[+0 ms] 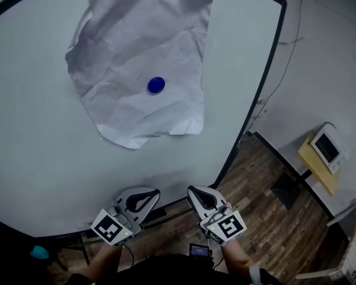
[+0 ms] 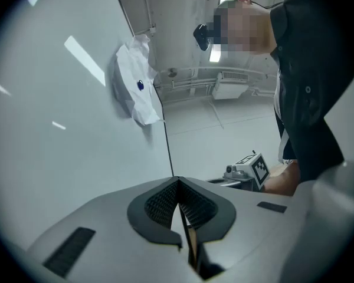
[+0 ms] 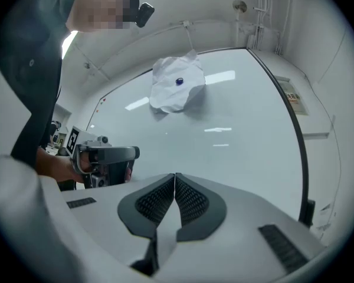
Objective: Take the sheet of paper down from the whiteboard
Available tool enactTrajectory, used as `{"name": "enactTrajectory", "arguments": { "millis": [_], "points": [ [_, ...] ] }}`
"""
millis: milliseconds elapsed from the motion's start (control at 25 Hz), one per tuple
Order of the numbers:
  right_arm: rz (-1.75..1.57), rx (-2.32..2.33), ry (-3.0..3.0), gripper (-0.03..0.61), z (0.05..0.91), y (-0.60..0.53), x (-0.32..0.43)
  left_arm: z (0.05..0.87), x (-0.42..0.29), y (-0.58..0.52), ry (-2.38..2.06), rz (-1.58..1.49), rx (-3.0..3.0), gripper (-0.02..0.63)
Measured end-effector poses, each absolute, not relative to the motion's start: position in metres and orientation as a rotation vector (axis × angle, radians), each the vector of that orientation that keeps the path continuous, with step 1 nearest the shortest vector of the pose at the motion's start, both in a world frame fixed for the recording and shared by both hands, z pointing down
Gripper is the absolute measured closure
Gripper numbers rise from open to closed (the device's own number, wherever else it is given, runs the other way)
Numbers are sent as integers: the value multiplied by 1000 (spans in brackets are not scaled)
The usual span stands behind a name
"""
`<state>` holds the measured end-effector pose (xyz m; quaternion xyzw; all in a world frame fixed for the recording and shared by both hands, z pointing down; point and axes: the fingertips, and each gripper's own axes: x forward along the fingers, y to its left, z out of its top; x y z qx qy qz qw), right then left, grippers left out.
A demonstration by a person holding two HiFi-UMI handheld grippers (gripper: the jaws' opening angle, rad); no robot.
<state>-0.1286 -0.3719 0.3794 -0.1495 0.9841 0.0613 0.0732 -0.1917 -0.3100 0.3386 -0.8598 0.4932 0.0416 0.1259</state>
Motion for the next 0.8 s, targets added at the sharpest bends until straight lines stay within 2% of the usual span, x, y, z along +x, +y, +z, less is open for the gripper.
{"name": "enactTrajectory", "arguments": {
  "millis": [120, 320, 520, 800],
  "points": [
    [299, -369, 2871, 558, 330, -375, -137, 307, -199, -310, 1473, 33, -2386, 604],
    [515, -326, 2745, 558, 241, -379, -137, 255, -192, -304, 1382, -471, -2080, 603],
    [797, -236, 2741, 558, 176, -374, -144, 179, -182, -304, 1365, -539, -1860, 603],
    [982, -197, 2718, 557, 107, -382, -143, 117, -175, -327, 1373, -682, -1628, 602]
  ]
}}
